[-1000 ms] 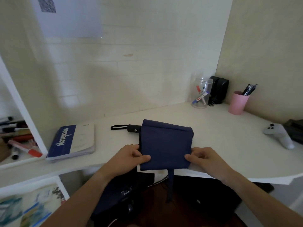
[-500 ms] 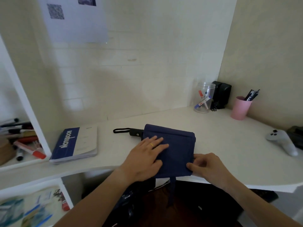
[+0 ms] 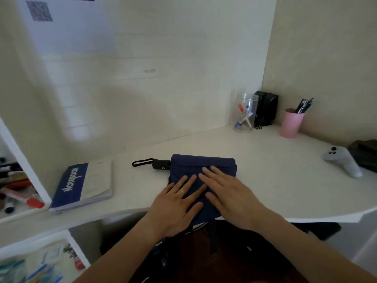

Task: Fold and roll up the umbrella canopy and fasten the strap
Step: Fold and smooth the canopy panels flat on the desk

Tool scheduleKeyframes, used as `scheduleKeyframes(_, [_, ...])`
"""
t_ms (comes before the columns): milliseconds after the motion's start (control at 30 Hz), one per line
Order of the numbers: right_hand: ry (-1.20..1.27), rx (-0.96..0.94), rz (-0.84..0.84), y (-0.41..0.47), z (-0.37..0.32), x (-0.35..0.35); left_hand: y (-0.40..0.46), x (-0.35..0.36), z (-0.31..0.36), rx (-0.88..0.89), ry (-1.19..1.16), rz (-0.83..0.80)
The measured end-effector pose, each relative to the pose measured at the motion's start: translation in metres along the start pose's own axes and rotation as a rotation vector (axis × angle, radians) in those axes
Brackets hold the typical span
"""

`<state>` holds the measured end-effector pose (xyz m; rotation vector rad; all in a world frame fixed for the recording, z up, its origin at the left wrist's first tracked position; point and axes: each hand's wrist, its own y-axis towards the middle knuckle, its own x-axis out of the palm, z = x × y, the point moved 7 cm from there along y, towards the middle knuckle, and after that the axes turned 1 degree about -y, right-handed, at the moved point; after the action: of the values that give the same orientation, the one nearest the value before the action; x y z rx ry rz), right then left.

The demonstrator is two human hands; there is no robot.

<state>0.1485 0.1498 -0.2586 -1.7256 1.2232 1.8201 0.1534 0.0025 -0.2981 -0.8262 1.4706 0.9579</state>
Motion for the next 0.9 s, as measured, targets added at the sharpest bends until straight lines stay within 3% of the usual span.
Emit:
scheduleKeyframes(33, [-0.051,0.006,-0.160,-0.003,0.002,0.020,-0.003,0.002,-0.001,0.001,-0.004,-0.005])
scheduleKeyframes(100, [-0.103,0.042,-0.304,-0.015,0.015,0.037,-0.009,0.004,-0.003,0.008,-0.013,-0.019])
scheduleKeyframes(300, [-0.131,0.029,-0.352,-0.030,0.030,0.034,-0.020,-0.004,-0.018,-0.030,-0.082,-0.066])
scheduleKeyframes(467, [-0.126,0.031,-0.357,-0.028,0.026,0.025,0.008,-0.040,-0.001,0.039,-0.010,0.257])
scheduleKeyframes(600, [0.080,0.061,-0.364,-0.016,0.022,0.006,0.008,-0.009,0.003,0.105,-0.098,0.086])
scheduleKeyframes(667, [0.379,0.207,-0.088,0.004,0.038,-0.028,0.004,-0.002,0.002,0.093,-0.097,0.089])
scheduleKeyframes(733, [0.478,0.492,0.181,0.024,0.087,-0.052,0.000,0.000,0.005,0.088,-0.112,0.072])
scheduleKeyframes(767, [0.491,0.663,0.151,0.030,0.108,-0.052,-0.001,0.000,0.005,0.089,-0.103,0.062])
scheduleKeyframes(833, [0.641,0.930,-0.078,0.038,0.129,-0.031,-0.001,0.001,0.005,0.093,-0.083,0.073])
scheduleKeyframes(900, [0.771,1.023,-0.227,0.047,0.125,-0.017,0.001,0.001,0.005,0.096,-0.086,0.077])
